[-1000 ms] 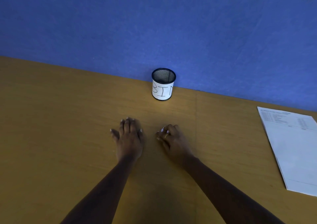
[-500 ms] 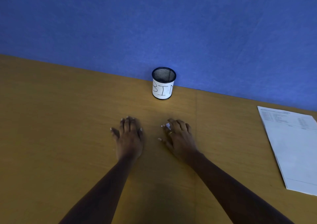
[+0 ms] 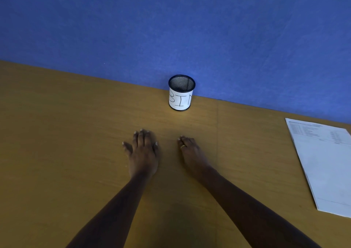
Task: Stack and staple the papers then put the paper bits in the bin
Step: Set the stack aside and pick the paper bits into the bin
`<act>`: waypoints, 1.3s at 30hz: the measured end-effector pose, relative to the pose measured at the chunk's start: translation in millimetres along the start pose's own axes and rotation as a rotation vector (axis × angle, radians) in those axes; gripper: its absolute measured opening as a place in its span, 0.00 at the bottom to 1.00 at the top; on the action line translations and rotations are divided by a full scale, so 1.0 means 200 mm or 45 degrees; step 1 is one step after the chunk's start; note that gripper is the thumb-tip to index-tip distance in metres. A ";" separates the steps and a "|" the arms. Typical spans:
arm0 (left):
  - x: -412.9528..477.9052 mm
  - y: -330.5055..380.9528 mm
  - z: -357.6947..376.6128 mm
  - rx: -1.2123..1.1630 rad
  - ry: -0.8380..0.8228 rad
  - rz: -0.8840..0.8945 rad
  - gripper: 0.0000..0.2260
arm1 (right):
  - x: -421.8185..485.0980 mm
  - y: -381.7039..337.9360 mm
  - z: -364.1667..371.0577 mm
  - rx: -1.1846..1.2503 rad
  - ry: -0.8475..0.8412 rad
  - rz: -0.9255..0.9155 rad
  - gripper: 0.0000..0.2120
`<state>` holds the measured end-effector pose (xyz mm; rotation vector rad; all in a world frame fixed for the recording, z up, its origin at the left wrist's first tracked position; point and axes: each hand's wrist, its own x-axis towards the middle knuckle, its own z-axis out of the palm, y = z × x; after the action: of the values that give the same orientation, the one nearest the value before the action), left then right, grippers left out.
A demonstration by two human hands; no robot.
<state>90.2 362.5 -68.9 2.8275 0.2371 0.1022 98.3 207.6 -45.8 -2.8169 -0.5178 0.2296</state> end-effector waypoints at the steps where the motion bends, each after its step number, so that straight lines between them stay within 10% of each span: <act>1: 0.00 0.00 0.00 0.005 0.009 0.007 0.29 | 0.00 0.00 0.00 0.038 0.022 0.010 0.20; 12: 0.00 0.01 -0.01 -0.010 -0.031 -0.005 0.27 | 0.06 0.04 -0.10 0.210 0.020 0.078 0.17; 17: 0.00 0.00 0.00 -0.001 0.027 0.012 0.38 | 0.08 0.06 -0.13 0.735 0.305 0.459 0.12; 23: 0.00 0.01 -0.02 -0.009 -0.047 -0.008 0.24 | 0.17 0.10 -0.25 1.427 0.405 0.765 0.03; 30: 0.00 0.00 0.00 -0.011 -0.003 0.000 0.31 | 0.39 0.05 -0.54 2.115 0.492 0.723 0.09; 39: 0.00 0.00 0.01 0.009 -0.015 -0.005 0.27 | 0.69 0.10 -0.67 1.546 0.577 0.780 0.05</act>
<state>91.3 362.6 -71.8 2.8338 0.2404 0.0839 259.1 209.8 61.7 -1.6424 0.4761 -0.0114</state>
